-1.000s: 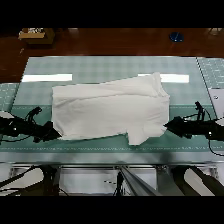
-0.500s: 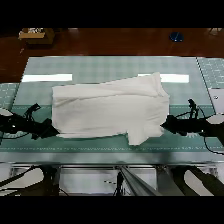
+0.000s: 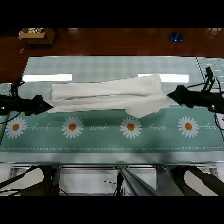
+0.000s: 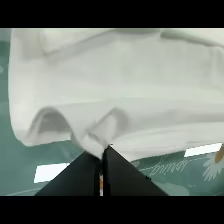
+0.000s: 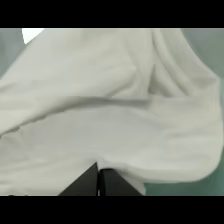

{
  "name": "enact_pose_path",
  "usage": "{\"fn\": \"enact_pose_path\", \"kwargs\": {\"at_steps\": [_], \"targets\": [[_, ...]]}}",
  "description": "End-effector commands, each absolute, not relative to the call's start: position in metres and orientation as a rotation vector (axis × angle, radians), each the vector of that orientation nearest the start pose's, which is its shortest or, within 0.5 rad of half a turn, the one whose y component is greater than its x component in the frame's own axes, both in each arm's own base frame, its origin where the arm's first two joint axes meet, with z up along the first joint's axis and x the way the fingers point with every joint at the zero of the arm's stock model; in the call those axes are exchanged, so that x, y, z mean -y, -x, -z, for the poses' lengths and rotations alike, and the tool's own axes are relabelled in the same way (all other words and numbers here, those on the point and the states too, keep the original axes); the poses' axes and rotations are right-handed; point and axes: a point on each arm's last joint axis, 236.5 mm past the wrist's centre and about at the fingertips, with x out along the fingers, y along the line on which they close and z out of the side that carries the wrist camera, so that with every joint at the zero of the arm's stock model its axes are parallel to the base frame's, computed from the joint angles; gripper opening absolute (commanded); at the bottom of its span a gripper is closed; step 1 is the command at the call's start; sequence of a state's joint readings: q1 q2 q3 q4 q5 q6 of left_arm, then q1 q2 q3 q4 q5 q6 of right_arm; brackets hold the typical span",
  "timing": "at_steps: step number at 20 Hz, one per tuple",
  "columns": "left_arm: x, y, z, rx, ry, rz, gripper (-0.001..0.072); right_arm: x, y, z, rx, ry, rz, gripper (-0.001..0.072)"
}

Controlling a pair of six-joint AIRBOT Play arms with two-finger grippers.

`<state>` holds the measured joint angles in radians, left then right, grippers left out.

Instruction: Fold the shirts.

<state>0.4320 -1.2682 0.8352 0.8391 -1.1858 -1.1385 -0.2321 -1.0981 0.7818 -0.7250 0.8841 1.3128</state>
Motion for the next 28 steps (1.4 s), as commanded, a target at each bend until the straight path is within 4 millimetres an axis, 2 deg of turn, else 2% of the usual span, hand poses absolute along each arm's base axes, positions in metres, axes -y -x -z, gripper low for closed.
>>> {"fn": "enact_pose_path", "kwargs": {"at_steps": [1, 3, 5, 9, 11, 15, 19, 22, 23, 24, 25, 26, 27, 28], "targets": [[0.023, -0.363, 0.029, -1.187, 0.723, 0.282, 0.0019, -0.067, -0.433, -0.022, -0.936, -0.73, -0.217, 0.0016], [0.022, -0.386, 0.027, -1.134, 0.726, 0.264, 0.002, -0.075, -0.468, -0.014, -0.911, -0.707, -0.214, 0.0016], [0.014, -0.41, 0.021, -1.091, 0.73, 0.253, 0.002, -0.074, -0.501, -0.014, -0.881, -0.699, -0.209, 0.0016], [-0.001, -0.452, 0.017, -1.057, 0.712, 0.259, 0.0019, -0.063, -0.545, -0.011, -0.841, -0.716, -0.185, 0.0016], [-0.007, -0.47, 0.02, -1.051, 0.717, 0.257, 0.0019, -0.058, -0.555, -0.003, -0.831, -0.723, -0.162, 0.0016], [-0.015, -0.493, 0.029, -1.048, 0.722, 0.253, 0.0019, -0.052, -0.561, 0.022, -0.845, -0.736, -0.122, 0.0016], [-0.016, -0.496, 0.055, -1.092, 0.743, 0.249, 0.0019, -0.057, -0.56, 0.052, -0.894, -0.742, -0.108, 0.0016], [-0.015, -0.494, 0.072, -1.122, 0.759, 0.243, 0.0021, -0.052, -0.566, 0.056, -0.871, -0.74, -0.083, 0.0016], [-0.017, -0.496, 0.074, -1.116, 0.753, 0.238, 0.0055, -0.05, -0.568, 0.055, -0.859, -0.741, -0.076, 0.0017], [-0.021, -0.498, 0.075, -1.102, 0.741, 0.231, 0.0217, -0.049, -0.568, 0.055, -0.855, -0.74, -0.075, 0.002], [-0.023, -0.5, 0.073, -1.095, 0.751, 0.229, 0.0317, -0.049, -0.568, 0.054, -0.853, -0.718, -0.085, 0.0112], [-0.023, -0.502, 0.069, -1.079, 0.771, 0.23, 0.0348, -0.049, -0.568, 0.05, -0.844, -0.675, -0.109, 0.0293], [-0.028, -0.504, 0.062, -1.067, 0.77, 0.231, 0.046, -0.047, -0.567, 0.042, -0.832, -0.622, -0.136, 0.0361], [-0.034, -0.504, 0.053, -1.055, 0.77, 0.234, 0.0495, -0.04, -0.565, 0.03, -0.816, -0.565, -0.155, 0.0363]]}}
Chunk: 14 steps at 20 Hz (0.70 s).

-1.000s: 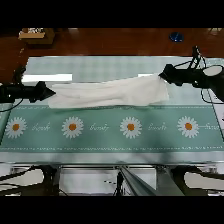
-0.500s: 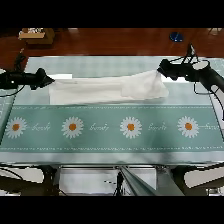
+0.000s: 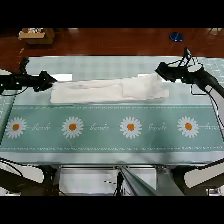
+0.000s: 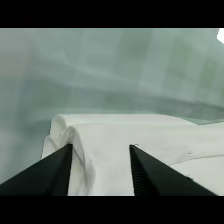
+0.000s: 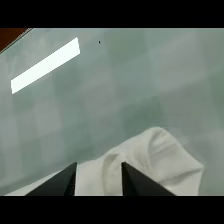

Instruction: Fold the shirts.

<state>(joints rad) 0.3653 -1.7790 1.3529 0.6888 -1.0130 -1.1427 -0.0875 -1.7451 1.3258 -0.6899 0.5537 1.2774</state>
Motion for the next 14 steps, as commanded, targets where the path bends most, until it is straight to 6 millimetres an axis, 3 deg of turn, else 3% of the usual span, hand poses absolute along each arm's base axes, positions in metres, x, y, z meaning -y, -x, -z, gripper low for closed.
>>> {"fn": "enact_pose_path", "kwargs": {"at_steps": [1, 4, 6, 7, 10, 14], "targets": [[-0.042, -0.504, 0.042, -1.038, 0.77, 0.237, 0.0495, -0.023, -0.562, 0.015, -0.798, -0.515, -0.146, 0.0363], [-0.056, -0.497, 0.008, -1.016, 0.765, 0.272, 0.0495, 0.041, -0.542, -0.019, -0.784, -0.407, -0.055, 0.0365], [-0.051, -0.486, -0.003, -1.037, 0.765, 0.311, 0.0495, 0.089, -0.511, -0.003, -0.897, -0.475, 0.085, 0.054], [-0.045, -0.48, -0.006, -1.055, 0.767, 0.335, 0.0494, 0.102, -0.492, 0.012, -0.975, -0.51, 0.104, 0.0544], [-0.024, -0.465, -0.008, -1.121, 0.77, 0.411, 0.0494, 0.11, -0.456, 0.042, -1.127, -0.715, 0.059, 0.0583], [-0.003, -0.462, -0.008, -1.153, 0.752, 0.458, 0.0492, 0.078, -0.461, 0.052, -1.136, -0.96, -0.119, 0.0582]]}}
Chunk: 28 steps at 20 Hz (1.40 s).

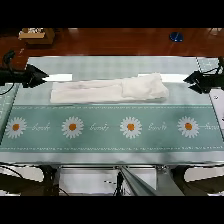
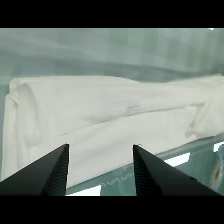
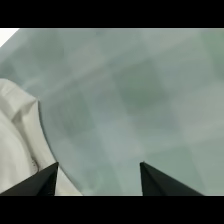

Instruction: Fold the shirts.

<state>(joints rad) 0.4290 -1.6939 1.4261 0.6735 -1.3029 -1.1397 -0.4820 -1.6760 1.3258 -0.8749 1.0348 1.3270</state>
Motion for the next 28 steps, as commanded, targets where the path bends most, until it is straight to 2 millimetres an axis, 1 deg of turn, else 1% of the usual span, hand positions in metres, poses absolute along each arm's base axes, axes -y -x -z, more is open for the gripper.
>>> {"fn": "enact_pose_path", "kwargs": {"at_steps": [1, 3, 6, 10, 12, 14, 15, 17, 18, 19, 20, 22, 23, 25, 26, 28], "targets": [[0.003, -0.462, -0.008, -1.159, 0.746, 0.468, 0.0486, 0.07, -0.465, 0.057, -1.141, -0.992, -0.138, 0.0582], [0.015, -0.462, -0.008, -1.17, 0.731, 0.49, 0.0484, 0.051, -0.472, 0.071, -1.16, -1.034, -0.166, 0.0582], [0.031, -0.461, -0.008, -1.184, 0.711, 0.52, 0.0484, 0.012, -0.483, 0.084, -1.179, -1.064, -0.243, 0.0582], [0.048, -0.46, -0.008, -1.198, 0.69, 0.55, 0.0484, -0.045, -0.491, 0.087, -1.198, -1.067, -0.352, 0.0582], [0.052, -0.46, -0.008, -1.199, 0.683, 0.556, 0.0484, -0.07, -0.489, 0.089, -1.228, -1.036, -0.389, 0.058], [0.056, -0.46, -0.008, -1.2, 0.679, 0.561, 0.0484, -0.09, -0.486, 0.09, -1.248, -1.011, -0.418, 0.0572], [0.058, -0.46, -0.008, -1.202, 0.677, 0.564, 0.0484, -0.098, -0.485, 0.09, -1.253, -0.996, -0.43, 0.0512], [0.06, -0.459, -0.008, -1.205, 0.674, 0.569, 0.0483, -0.108, -0.487, 0.091, -1.247, -0.973, -0.442, 0.022], [0.061, -0.459, -0.008, -1.206, 0.674, 0.57, 0.0483, -0.112, -0.489, 0.088, -1.239, -0.987, -0.449, 0.01], [0.062, -0.459, -0.008, -1.207, 0.673, 0.572, 0.0483, -0.114, -0.489, 0.082, -1.232, -1.001, -0.465, 0.0018], [0.063, -0.459, -0.008, -1.208, 0.672, 0.573, 0.048, -0.116, -0.488, 0.077, -1.228, -0.998, -0.481, 0.0018], [0.064, -0.459, -0.008, -1.209, 0.672, 0.575, 0.0426, -0.116, -0.484, 0.061, -1.223, -0.988, -0.516, 0.0018], [0.066, -0.459, -0.008, -1.216, 0.683, 0.569, 0.0332, -0.116, -0.481, 0.052, -1.222, -0.979, -0.534, 0.0018], [0.075, -0.457, -0.008, -1.229, 0.686, 0.577, 0.0093, -0.115, -0.472, 0.036, -1.225, -0.912, -0.557, 0.0018], [0.084, -0.456, -0.008, -1.235, 0.677, 0.593, 0.0033, -0.113, -0.468, 0.03, -1.233, -0.871, -0.552, 0.0018], [0.105, -0.457, -0.008, -1.235, 0.653, 0.619, 0.0021, -0.103, -0.458, 0.022, -1.254, -0.783, -0.518, 0.0018]]}}
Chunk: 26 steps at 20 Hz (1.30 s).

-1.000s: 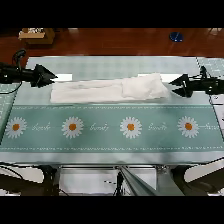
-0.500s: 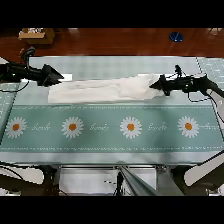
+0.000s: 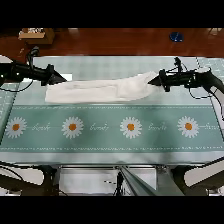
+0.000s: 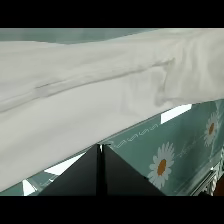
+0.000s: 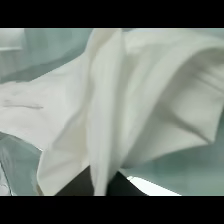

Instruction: Fold the shirts.

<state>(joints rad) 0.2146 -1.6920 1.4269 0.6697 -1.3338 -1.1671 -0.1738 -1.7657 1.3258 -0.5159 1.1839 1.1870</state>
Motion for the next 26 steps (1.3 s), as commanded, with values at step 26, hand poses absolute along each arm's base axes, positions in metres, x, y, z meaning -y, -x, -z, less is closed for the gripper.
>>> {"fn": "enact_pose_path", "kwargs": {"at_steps": [26], "targets": [[0.354, -0.369, 0.063, -1.364, 0.654, 0.77, 0.0021, -0.069, -0.382, -0.076, -1.286, -0.506, -0.373, 0.0018]]}}
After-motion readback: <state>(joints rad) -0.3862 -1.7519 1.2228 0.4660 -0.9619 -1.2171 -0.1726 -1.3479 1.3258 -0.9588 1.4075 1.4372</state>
